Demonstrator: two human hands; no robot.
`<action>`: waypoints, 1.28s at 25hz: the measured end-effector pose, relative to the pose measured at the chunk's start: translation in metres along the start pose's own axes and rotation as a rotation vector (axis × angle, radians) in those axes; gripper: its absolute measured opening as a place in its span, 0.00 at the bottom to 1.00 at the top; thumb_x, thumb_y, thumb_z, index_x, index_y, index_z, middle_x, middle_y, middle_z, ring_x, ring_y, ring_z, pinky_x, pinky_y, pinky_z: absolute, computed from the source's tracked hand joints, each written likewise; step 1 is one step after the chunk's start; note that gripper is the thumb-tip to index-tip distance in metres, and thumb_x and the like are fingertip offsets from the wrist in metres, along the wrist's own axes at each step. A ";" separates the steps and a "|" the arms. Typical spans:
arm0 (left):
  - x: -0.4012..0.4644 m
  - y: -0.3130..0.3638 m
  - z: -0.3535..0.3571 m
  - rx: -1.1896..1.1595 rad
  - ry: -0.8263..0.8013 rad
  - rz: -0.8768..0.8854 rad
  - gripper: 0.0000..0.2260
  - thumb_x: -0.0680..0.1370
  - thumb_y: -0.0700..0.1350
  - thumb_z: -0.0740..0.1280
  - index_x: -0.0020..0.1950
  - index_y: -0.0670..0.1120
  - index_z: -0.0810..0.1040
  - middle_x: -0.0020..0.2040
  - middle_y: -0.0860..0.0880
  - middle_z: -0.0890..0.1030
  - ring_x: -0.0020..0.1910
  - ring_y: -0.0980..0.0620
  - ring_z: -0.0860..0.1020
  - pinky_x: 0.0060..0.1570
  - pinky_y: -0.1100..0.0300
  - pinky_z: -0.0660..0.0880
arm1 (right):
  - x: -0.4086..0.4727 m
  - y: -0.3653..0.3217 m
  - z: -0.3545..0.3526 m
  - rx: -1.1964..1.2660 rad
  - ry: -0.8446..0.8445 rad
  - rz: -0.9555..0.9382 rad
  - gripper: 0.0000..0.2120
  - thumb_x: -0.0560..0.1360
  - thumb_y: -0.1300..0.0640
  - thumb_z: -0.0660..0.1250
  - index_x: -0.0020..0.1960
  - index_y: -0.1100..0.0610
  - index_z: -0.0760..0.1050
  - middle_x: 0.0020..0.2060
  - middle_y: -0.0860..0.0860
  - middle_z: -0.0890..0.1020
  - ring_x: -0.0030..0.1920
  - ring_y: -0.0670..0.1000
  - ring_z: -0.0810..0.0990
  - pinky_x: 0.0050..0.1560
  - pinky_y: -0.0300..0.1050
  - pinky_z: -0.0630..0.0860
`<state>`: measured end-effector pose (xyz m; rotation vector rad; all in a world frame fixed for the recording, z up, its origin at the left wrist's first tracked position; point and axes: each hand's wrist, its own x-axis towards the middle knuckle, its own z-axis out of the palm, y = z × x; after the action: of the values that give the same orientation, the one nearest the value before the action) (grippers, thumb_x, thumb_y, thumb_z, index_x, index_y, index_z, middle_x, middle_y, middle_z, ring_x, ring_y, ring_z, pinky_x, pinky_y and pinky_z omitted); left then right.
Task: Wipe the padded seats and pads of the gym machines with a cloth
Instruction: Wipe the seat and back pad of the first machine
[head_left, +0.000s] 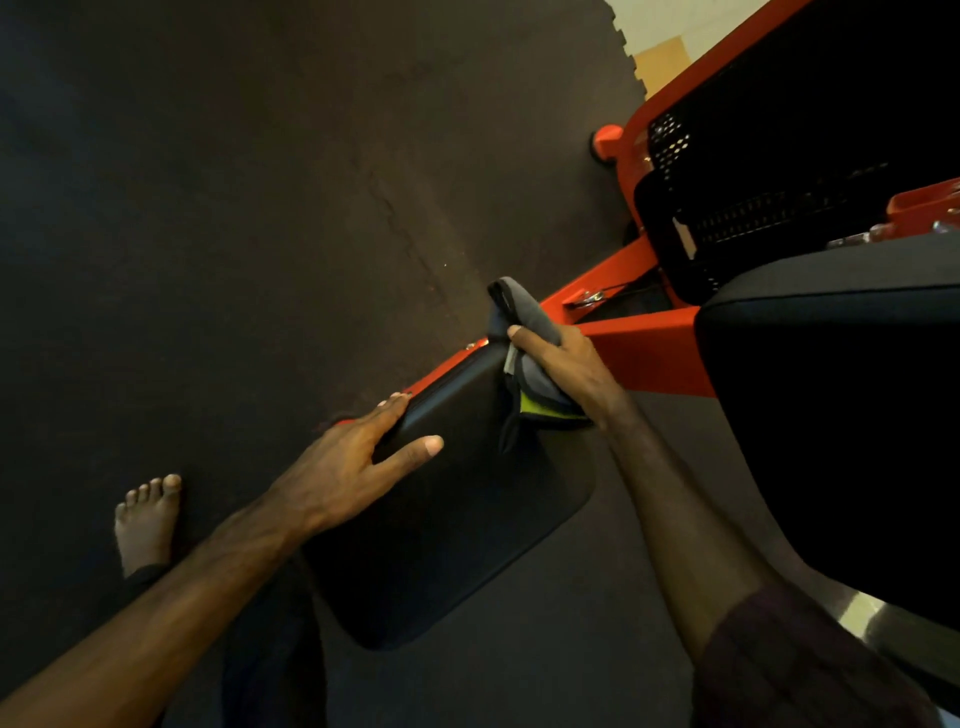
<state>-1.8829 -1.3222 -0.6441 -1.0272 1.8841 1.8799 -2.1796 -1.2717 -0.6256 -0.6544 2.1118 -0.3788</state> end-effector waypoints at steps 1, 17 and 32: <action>0.003 -0.002 0.000 -0.013 0.000 -0.009 0.58 0.63 0.87 0.50 0.86 0.55 0.54 0.84 0.50 0.62 0.80 0.53 0.65 0.78 0.52 0.65 | 0.003 -0.003 -0.001 0.049 -0.036 -0.026 0.08 0.81 0.48 0.71 0.44 0.49 0.80 0.40 0.55 0.85 0.42 0.54 0.84 0.44 0.43 0.77; 0.022 0.020 0.009 0.066 0.023 -0.015 0.38 0.80 0.70 0.58 0.86 0.55 0.53 0.83 0.48 0.64 0.78 0.51 0.67 0.72 0.56 0.65 | -0.074 0.089 -0.020 0.210 0.073 0.162 0.13 0.83 0.51 0.69 0.61 0.59 0.84 0.47 0.64 0.86 0.48 0.57 0.85 0.45 0.37 0.78; 0.118 0.066 0.006 0.310 0.008 0.311 0.34 0.85 0.63 0.60 0.85 0.46 0.59 0.83 0.47 0.65 0.81 0.53 0.64 0.81 0.49 0.62 | -0.091 0.121 0.027 0.356 0.458 0.349 0.20 0.80 0.40 0.69 0.65 0.51 0.80 0.56 0.52 0.84 0.55 0.53 0.82 0.53 0.46 0.78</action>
<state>-2.0110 -1.3566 -0.6722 -0.6757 2.3577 1.6536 -2.1516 -1.1211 -0.6400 0.0190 2.4422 -0.7360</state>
